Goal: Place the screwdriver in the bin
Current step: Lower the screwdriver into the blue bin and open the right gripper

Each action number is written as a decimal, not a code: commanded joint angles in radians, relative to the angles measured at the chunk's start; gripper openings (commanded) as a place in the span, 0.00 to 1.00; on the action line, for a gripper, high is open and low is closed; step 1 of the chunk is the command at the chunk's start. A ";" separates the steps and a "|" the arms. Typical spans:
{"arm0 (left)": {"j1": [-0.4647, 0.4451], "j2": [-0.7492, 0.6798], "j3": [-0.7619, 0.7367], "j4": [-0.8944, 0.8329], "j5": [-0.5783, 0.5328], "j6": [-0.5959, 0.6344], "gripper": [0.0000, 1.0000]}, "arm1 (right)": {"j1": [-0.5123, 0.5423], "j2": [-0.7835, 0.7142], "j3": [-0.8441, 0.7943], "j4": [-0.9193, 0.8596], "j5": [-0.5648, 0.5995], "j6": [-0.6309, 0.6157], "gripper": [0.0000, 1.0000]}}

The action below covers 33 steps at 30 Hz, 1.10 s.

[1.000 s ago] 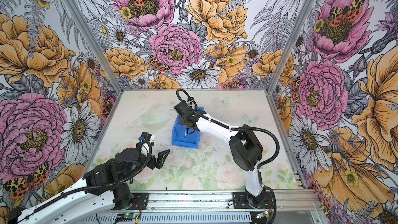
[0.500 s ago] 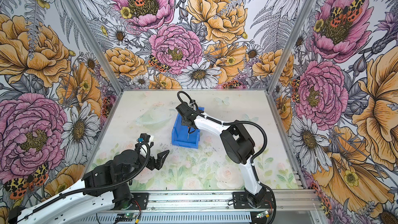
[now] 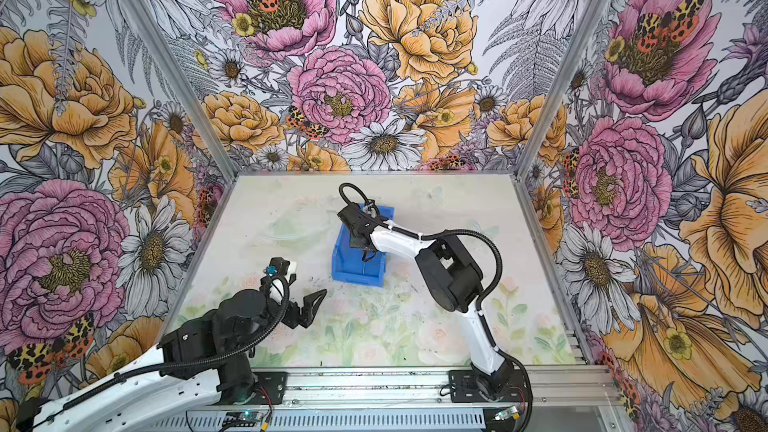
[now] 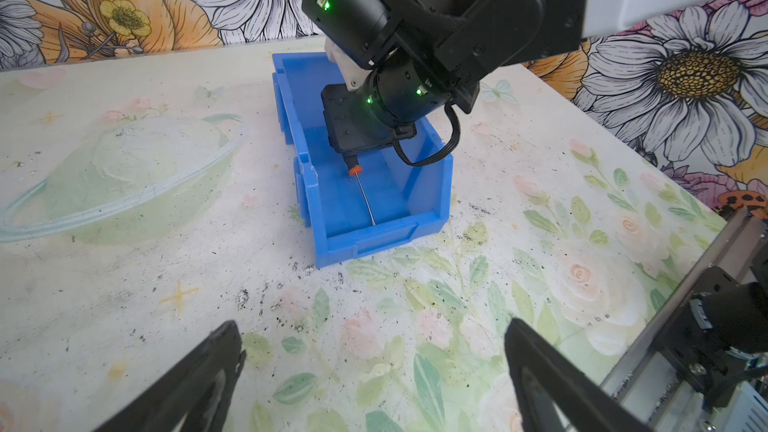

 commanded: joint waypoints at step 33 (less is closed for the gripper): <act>-0.065 -0.037 -0.011 -0.003 -0.083 -0.011 0.99 | 0.010 0.028 0.054 0.012 0.004 -0.037 0.33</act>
